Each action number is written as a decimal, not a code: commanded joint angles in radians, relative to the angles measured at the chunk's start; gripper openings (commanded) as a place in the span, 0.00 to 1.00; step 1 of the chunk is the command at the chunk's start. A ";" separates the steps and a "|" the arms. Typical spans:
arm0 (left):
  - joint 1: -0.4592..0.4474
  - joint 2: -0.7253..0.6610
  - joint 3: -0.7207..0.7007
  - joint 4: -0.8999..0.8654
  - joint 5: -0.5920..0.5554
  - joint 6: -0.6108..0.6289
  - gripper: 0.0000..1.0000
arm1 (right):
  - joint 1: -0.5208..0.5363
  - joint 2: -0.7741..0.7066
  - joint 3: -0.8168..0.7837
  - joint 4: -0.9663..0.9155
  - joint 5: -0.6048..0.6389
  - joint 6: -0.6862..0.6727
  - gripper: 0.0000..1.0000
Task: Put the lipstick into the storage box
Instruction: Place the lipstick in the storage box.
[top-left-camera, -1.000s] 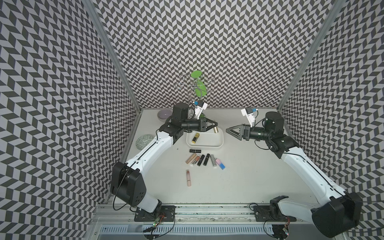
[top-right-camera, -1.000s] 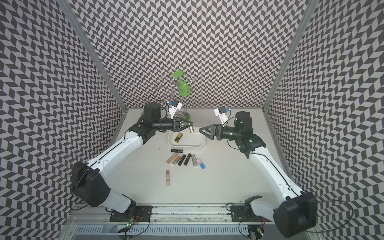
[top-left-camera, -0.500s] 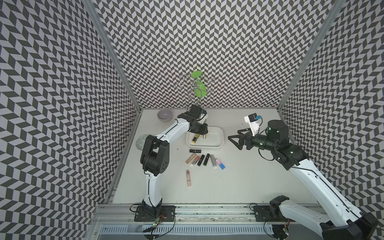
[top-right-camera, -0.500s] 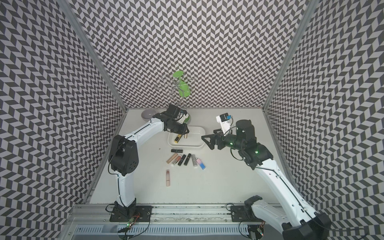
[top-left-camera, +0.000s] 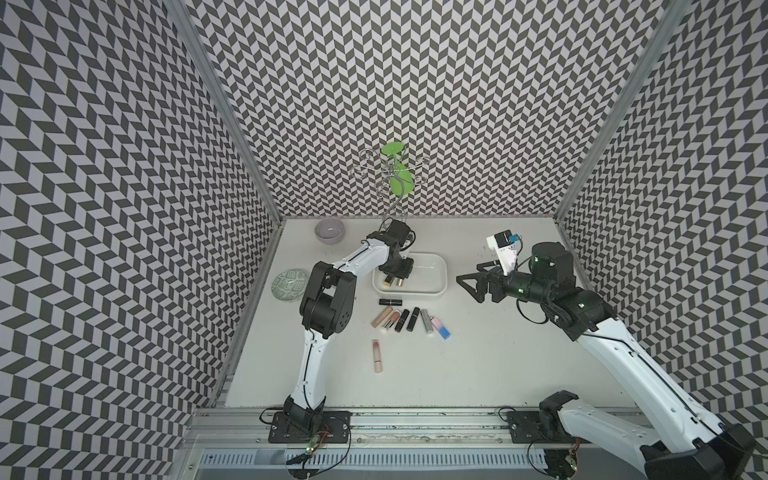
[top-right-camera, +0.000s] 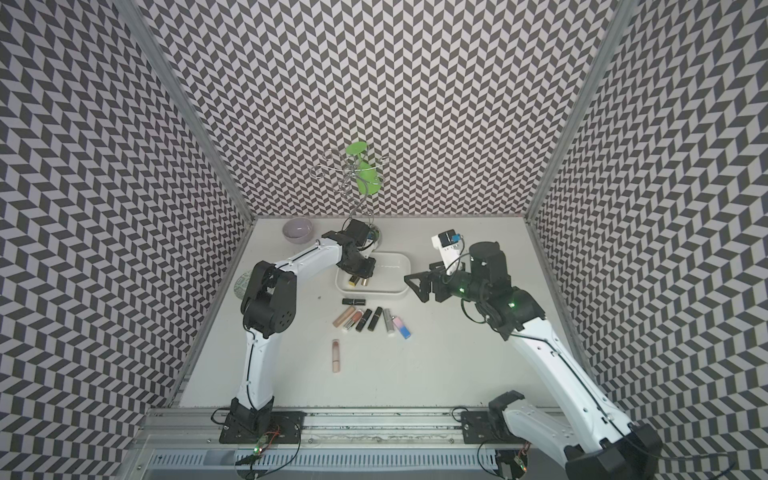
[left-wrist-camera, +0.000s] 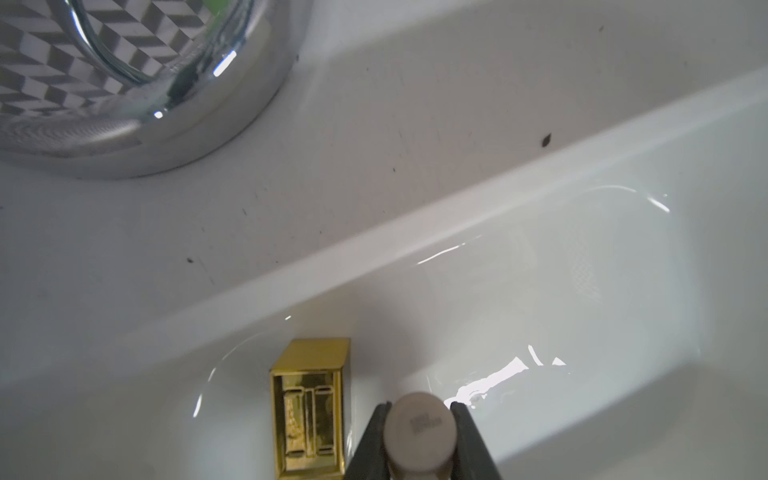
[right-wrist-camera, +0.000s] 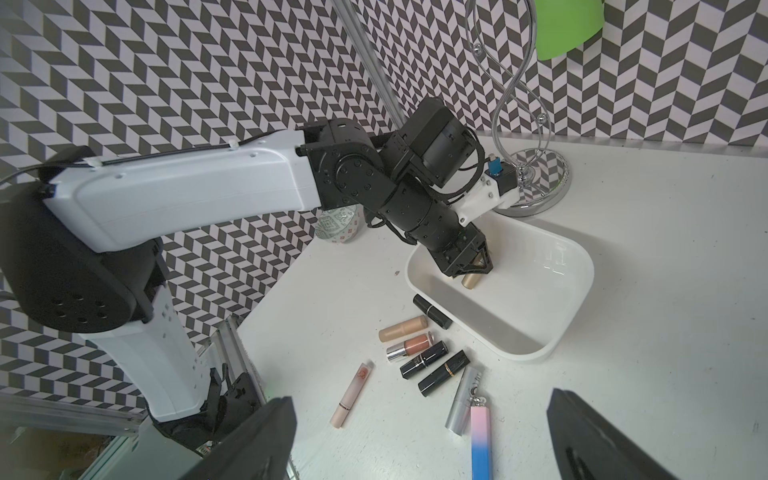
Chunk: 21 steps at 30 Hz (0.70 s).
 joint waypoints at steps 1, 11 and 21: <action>0.000 0.029 0.031 -0.018 -0.050 0.013 0.00 | 0.007 0.002 -0.018 0.034 0.001 0.001 0.99; 0.006 0.039 0.039 -0.024 -0.076 0.009 0.20 | 0.007 0.003 -0.032 0.046 -0.003 0.016 0.99; 0.010 0.031 0.037 -0.023 -0.074 0.008 0.35 | 0.007 -0.021 -0.036 0.035 -0.002 0.025 1.00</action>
